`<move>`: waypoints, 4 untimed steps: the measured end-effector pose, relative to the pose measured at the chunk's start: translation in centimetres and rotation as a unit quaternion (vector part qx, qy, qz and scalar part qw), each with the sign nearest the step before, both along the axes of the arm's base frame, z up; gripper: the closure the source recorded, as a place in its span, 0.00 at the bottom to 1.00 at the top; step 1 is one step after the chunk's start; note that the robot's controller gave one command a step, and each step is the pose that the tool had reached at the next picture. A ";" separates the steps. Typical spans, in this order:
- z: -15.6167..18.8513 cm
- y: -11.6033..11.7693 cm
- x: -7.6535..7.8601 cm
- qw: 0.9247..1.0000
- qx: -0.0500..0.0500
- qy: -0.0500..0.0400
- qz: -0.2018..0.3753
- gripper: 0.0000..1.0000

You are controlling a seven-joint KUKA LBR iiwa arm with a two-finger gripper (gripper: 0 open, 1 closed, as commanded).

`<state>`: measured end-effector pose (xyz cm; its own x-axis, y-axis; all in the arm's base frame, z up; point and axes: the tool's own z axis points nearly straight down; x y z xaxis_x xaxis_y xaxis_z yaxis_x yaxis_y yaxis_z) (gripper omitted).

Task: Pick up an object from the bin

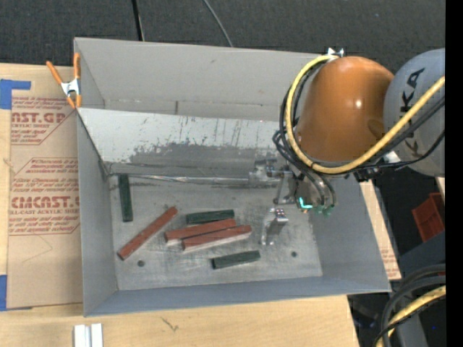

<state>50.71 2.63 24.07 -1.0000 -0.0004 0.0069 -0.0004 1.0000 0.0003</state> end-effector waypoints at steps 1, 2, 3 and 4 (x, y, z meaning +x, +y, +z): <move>0.4 0.0 0.2 1.000 0.000 -0.004 0.000 0.00; -6.0 1.0 0.9 1.000 0.001 -0.007 -0.008 0.00; -16.2 6.1 0.4 0.998 0.002 -0.013 -0.054 1.00; -16.7 6.1 0.0 0.999 0.001 -0.008 -0.054 0.00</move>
Offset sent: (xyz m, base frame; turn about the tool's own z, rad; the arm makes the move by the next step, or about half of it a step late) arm 0.0174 0.0264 -0.1707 0.0459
